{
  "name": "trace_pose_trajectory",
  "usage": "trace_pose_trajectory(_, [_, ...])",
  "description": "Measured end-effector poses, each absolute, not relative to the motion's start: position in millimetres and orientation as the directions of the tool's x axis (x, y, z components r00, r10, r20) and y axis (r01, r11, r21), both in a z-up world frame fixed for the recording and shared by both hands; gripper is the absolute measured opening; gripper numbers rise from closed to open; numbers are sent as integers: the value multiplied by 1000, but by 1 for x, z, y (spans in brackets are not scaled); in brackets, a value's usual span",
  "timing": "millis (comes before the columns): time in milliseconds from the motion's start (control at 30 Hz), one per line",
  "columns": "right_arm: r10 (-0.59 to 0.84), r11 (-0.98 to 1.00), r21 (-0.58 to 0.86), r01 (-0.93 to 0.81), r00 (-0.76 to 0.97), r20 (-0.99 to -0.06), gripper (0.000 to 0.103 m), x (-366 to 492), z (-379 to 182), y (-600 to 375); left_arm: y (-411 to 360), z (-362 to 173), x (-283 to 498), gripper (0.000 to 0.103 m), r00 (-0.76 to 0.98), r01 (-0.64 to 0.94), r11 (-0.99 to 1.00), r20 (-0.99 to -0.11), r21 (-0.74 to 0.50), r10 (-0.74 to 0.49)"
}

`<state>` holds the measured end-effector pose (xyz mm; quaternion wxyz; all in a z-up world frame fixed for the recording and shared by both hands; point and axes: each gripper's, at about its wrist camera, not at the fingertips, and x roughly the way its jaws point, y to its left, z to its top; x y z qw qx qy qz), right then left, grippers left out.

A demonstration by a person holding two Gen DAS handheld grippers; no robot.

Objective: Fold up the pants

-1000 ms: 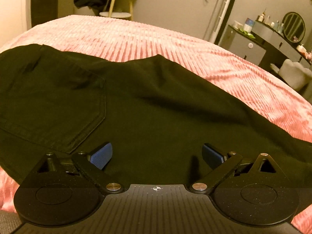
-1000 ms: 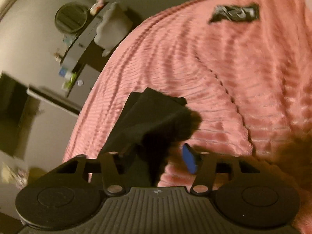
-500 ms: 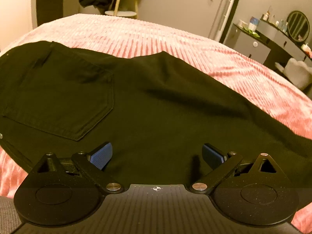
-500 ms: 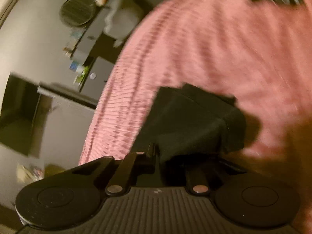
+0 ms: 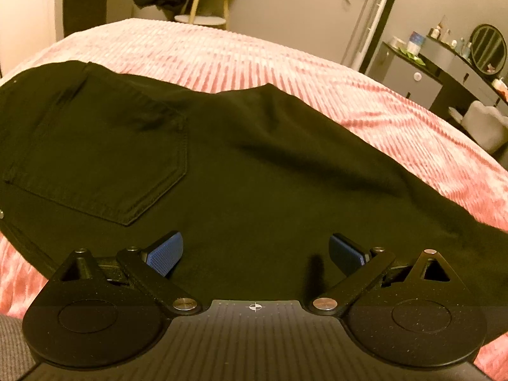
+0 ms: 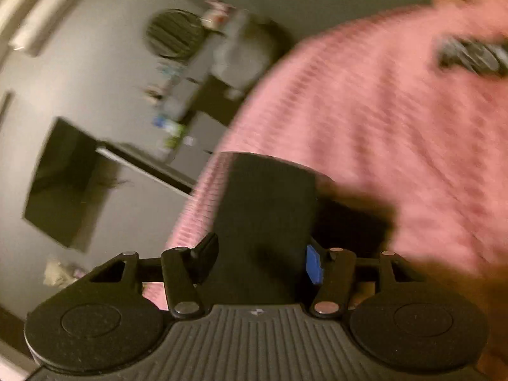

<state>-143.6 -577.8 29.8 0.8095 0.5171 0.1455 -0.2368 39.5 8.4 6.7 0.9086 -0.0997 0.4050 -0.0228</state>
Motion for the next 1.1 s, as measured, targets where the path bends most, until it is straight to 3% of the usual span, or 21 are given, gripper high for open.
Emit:
trace_pose_trajectory(367, [-204, 313, 764, 564, 826, -526, 55, -126, 4, -584, 3, 7, 37, 101, 684, -8, 974, -712, -225, -158])
trace_pose_trajectory(500, [-204, 359, 770, 528, 849, -487, 32, -133, 11, -580, 2, 7, 37, 101, 688, -12, 973, -708, -232, -160])
trace_pose_trajectory(567, [-191, 399, 765, 505, 862, -469, 28, -127, 15, -577, 0, 8, 37, 101, 693, -1, 971, -700, -238, -170])
trace_pose_trajectory(700, [-148, 388, 741, 548, 831, -537, 31, -108, 8, -582, -10, 14, 31, 101, 726, 46, 968, -657, -245, -201])
trace_pose_trajectory(767, [-158, 440, 718, 539, 834, -529, 23, -101, 17, -577, -18, 20, 26, 101, 748, 75, 968, -629, -238, -213])
trace_pose_trajectory(800, [-160, 467, 725, 507, 854, -495, 10, -100, 24, -575, -23, 21, 23, 101, 750, 93, 966, -622, -242, -228])
trace_pose_trajectory(833, [-152, 463, 754, 465, 880, -449, 8, -102, 28, -575, -28, 21, 22, 101, 747, 108, 963, -619, -247, -243])
trace_pose_trajectory(900, [-140, 423, 835, 351, 936, -323, 8, -111, 29, -579, -35, 19, 22, 101, 739, 122, 959, -622, -256, -260])
trace_pose_trajectory(967, [-185, 424, 835, 351, 936, -300, 8, -119, 28, -582, -40, 17, 23, 101, 729, 147, 948, -617, -281, -296])
trace_pose_trajectory(1000, [-221, 432, 805, 407, 913, -344, 10, -120, 26, -584, -41, 16, 24, 101, 727, 153, 946, -615, -286, -304])
trace_pose_trajectory(1100, [-246, 391, 716, 579, 815, -524, 37, -123, 10, -594, -41, 9, 29, 101, 699, 143, 947, -648, -289, -303])
